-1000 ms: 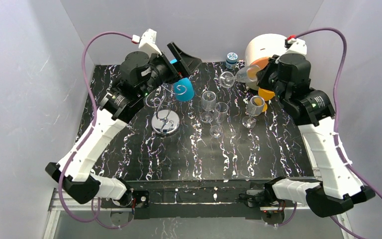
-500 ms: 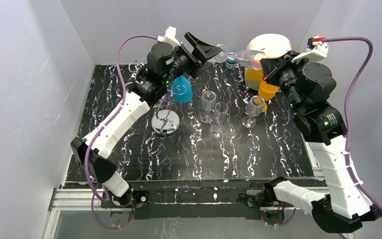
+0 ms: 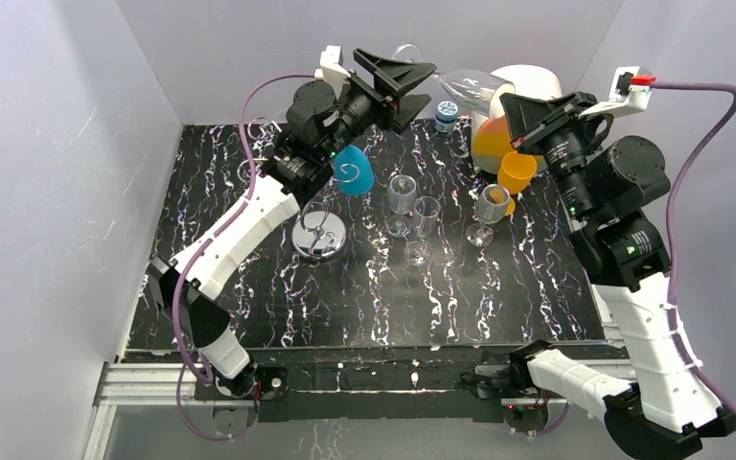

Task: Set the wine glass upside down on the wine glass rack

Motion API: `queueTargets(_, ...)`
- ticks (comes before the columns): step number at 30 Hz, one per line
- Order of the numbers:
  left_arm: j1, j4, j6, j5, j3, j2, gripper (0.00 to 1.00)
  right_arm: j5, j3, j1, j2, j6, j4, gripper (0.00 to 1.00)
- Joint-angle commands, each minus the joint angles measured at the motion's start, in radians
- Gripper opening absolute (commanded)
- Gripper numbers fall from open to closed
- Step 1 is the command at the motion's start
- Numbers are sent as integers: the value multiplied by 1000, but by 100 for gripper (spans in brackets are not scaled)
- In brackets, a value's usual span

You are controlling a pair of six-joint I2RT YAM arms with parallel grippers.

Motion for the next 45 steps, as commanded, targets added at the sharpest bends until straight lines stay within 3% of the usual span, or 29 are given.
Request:
queueTargets(1, -24, 61, -90, -1, 49, 20, 70, -50, 4, -1, 6, 15, 157, 1)
queueTargets(9, -29, 146, -186, -68, 42, 43, 50, -93, -14, -1, 6, -2, 184, 1)
queueTargets(21, -29, 121, -210, -175, 59, 47, 34, -133, -48, -1, -7, -8, 201, 1)
queueTargets(25, -27, 114, -187, -230, 79, 34, 23, -149, -55, -2, -12, -22, 201, 1)
queueTargets(29, -28, 117, -161, -252, 85, 22, 0, -188, -70, -1, -13, -34, 202, 1)
queueTargets(32, -28, 132, -141, -257, 73, 12, 0, -202, -75, -1, -19, -40, 202, 3)
queueTargets(39, -27, 193, -126, -259, 47, 0, 0, -198, -83, -1, -28, -35, 199, 31)
queueTargets(42, -28, 213, -124, -259, 42, 0, 0, -187, -88, -2, -37, -28, 192, 50)
queueTargets(45, -29, 208, -109, -266, 34, -8, 0, -178, -97, -2, -54, -28, 189, 62)
